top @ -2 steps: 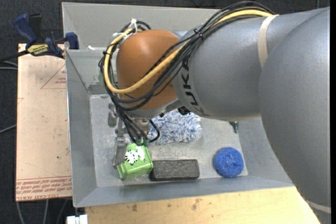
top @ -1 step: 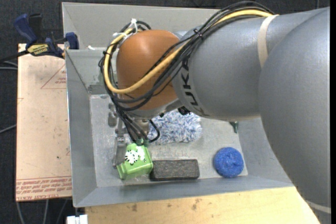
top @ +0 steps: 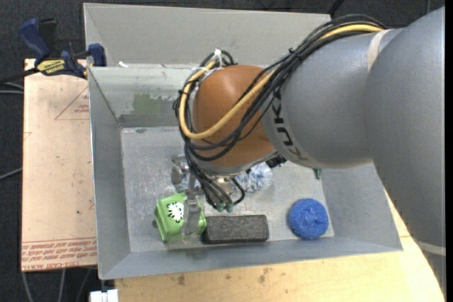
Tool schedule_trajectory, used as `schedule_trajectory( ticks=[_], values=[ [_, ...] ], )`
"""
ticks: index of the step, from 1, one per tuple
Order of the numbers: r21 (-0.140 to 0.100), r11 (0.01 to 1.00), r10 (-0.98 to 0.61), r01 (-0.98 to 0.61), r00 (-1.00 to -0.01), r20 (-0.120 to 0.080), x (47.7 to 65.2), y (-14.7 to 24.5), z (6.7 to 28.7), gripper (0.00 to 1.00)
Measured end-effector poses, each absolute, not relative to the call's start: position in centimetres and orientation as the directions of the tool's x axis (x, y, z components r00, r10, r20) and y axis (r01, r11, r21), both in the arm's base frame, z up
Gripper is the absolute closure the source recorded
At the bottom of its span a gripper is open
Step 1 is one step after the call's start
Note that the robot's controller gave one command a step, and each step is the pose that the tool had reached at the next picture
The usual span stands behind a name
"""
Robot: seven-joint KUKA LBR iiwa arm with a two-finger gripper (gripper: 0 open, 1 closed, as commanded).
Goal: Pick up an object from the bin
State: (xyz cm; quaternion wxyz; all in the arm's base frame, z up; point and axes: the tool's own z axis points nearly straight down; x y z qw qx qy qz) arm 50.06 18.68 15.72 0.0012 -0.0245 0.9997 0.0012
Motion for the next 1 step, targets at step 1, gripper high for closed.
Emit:
schedule_trajectory(
  ticks=[1],
  values=[
    [-0.003,0.993,-0.115,-0.115,-0.993,-0.002,52.21,17.75,11.11,0.00]
  ],
)
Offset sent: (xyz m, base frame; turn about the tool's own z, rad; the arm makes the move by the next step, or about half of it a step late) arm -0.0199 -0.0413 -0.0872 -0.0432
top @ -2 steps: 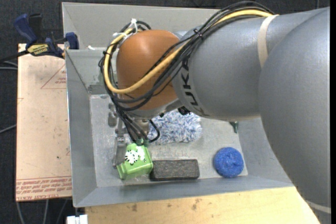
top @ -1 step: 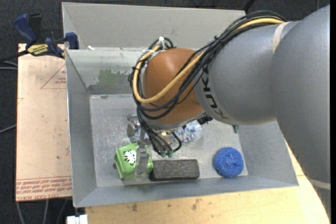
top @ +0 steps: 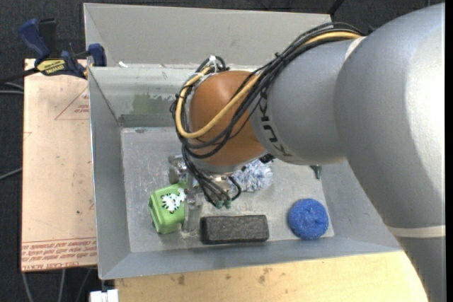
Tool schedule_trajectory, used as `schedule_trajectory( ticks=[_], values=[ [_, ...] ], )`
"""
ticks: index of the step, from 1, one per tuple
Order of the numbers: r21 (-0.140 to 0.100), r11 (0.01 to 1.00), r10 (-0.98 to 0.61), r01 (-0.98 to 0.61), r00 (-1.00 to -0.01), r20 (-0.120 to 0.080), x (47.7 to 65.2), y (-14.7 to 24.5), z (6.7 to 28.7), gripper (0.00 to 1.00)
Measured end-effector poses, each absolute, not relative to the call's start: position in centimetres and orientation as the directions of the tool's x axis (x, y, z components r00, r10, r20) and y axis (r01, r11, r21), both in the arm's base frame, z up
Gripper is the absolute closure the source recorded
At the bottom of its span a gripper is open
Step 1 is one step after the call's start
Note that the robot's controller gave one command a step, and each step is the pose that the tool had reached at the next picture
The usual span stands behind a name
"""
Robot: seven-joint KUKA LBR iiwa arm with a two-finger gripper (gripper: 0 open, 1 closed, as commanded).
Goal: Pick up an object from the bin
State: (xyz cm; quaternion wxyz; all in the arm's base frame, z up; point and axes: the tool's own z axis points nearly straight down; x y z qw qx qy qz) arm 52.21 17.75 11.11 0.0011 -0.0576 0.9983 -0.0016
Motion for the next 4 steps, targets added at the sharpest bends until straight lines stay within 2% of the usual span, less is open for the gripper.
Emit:
schedule_trajectory(
  ticks=[1,2,4],
  values=[
    [0.003,0.995,-0.104,-0.104,-0.995,-0.003,49.4,16.3,8.2,0.00],
    [0.001,0.981,-0.191,-0.191,-0.981,0.000,49.6,15.7,7.5,1.00],
    [0.001,0.982,-0.190,-0.190,-0.982,0.000,50.0,16.8,8.3,1.00]
  ],
)
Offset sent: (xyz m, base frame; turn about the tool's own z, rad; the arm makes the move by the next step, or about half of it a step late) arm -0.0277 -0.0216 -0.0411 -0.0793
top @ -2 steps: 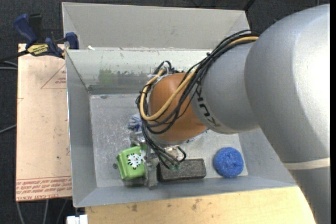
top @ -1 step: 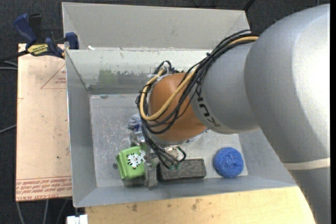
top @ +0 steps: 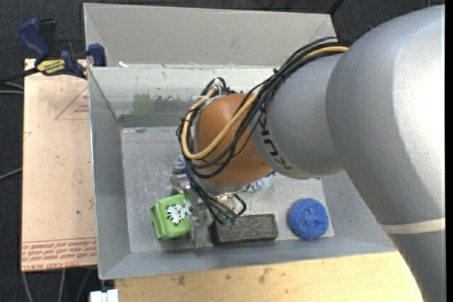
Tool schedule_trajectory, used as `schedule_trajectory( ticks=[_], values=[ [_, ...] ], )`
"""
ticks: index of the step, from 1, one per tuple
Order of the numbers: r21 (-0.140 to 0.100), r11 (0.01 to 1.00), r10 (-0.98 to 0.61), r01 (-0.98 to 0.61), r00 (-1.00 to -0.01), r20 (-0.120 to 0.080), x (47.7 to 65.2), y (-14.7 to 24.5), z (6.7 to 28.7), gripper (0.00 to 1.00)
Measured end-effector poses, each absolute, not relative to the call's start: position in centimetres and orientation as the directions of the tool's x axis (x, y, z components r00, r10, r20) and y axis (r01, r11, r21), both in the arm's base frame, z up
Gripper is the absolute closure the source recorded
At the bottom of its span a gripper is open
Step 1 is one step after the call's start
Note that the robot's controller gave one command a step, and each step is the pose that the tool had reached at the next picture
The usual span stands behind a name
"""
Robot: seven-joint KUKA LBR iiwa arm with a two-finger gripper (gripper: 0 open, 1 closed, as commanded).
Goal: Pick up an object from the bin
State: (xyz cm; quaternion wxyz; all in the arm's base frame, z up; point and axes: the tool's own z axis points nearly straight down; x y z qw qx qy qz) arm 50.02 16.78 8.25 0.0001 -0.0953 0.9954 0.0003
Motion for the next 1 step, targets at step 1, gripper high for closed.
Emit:
schedule_trajectory(
  ticks=[1],
  values=[
    [0.002,0.983,-0.183,-0.183,-0.983,-0.001,50.21,17.33,8.14,1.00]
  ],
)
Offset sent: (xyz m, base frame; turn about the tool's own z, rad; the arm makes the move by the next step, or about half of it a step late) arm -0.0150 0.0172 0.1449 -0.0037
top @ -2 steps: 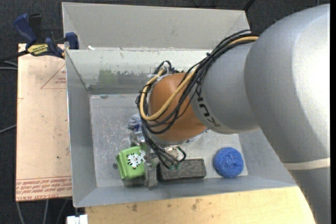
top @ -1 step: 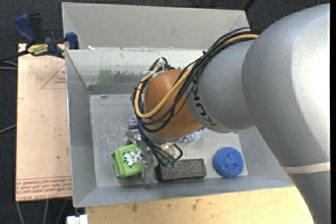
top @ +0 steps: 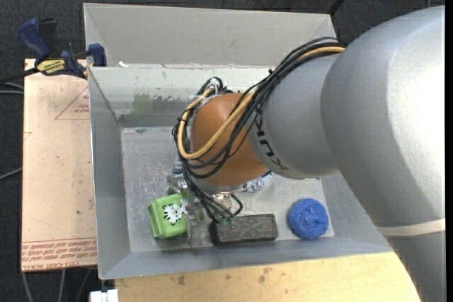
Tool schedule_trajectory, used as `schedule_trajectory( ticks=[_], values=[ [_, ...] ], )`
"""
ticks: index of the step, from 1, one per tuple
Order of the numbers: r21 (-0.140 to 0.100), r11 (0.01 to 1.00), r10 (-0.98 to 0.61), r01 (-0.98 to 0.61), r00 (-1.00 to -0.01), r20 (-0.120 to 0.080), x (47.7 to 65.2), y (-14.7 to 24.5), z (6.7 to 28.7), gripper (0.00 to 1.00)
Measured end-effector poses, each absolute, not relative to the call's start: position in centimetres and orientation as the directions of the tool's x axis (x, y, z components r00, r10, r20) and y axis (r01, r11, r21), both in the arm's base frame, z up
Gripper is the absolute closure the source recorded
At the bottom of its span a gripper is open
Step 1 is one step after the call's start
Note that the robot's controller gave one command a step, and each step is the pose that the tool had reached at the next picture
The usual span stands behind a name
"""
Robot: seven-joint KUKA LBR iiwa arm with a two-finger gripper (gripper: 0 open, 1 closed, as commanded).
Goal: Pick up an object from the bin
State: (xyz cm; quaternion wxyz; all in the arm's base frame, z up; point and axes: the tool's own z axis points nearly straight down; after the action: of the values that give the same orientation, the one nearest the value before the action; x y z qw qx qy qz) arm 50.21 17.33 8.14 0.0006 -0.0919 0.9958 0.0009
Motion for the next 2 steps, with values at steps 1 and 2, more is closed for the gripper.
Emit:
schedule_trajectory(
  ticks=[1,2],
  values=[
    [0.000,0.982,-0.187,-0.187,-0.982,0.009,49.4,17.6,12.2,1.00],
    [0.002,0.991,-0.133,-0.133,-0.991,-0.007,50.0,19.0,15.6,1.00]
  ],
)
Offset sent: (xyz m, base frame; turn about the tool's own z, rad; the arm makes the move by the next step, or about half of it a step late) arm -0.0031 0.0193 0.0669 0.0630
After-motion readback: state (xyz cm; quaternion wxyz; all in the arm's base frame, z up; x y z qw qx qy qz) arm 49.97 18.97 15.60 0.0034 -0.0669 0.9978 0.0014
